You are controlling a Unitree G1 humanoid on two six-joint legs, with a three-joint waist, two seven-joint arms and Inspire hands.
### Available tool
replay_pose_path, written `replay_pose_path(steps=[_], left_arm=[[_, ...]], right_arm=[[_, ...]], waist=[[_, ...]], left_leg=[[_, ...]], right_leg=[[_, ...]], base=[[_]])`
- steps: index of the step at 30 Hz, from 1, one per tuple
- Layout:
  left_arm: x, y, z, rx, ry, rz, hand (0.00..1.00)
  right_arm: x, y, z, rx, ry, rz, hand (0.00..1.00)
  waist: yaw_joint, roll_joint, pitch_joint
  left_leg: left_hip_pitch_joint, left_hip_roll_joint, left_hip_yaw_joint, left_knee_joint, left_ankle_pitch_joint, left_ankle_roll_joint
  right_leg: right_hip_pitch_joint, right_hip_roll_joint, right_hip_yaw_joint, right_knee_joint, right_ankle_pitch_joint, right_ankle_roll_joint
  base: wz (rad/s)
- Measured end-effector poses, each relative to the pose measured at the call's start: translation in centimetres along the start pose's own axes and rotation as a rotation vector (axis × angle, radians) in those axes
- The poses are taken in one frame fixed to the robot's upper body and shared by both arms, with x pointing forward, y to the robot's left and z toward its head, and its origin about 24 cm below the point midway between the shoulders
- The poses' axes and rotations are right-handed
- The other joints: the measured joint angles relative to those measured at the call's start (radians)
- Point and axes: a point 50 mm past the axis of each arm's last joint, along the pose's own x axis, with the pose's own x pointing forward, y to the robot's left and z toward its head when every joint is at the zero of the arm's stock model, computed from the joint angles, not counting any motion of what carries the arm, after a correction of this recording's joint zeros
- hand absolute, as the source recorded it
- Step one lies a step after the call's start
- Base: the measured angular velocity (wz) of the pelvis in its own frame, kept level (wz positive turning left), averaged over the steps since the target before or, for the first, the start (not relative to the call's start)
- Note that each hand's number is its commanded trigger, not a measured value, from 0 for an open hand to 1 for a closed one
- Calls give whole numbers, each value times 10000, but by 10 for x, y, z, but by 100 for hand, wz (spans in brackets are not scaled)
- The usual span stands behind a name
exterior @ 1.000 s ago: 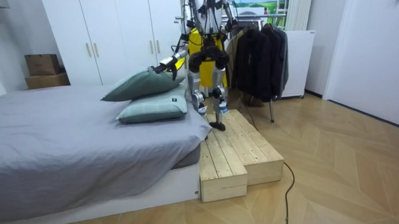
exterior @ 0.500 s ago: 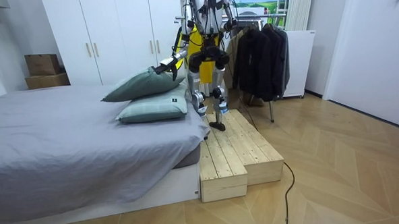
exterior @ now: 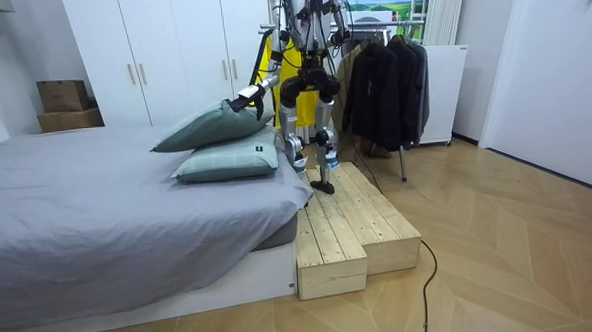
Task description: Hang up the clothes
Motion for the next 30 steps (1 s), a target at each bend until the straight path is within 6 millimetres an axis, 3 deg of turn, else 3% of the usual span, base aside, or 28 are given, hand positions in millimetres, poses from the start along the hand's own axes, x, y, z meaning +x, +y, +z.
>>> replay_pose_path(steps=[8, 14, 30], left_arm=[[2, 1, 1, -20, -55, -96, 0], [6, 3, 3, -23, -120, -201, 0], [13, 9, 6, 69, -296, -279, 0]], right_arm=[[6, 0, -6, 1172, 468, 58, 100], [8, 1, -15, 1724, 949, 152, 100], [24, -3, -21, 1503, 759, 334, 100]], waist=[[-3, -4, 16], [-32, -124, 45], [3, -330, 66]], left_leg=[[-5, -2, -110, -31, 18, 29], [-68, -9, -268, -18, 24, 17], [-83, -33, -407, -9, 50, -59]], right_leg=[[5, -43, -204, 9, -31, -40], [2, -97, -410, 15, -63, -71], [5, -156, -614, 74, -111, -89]], base=[[4], [7], [3]])
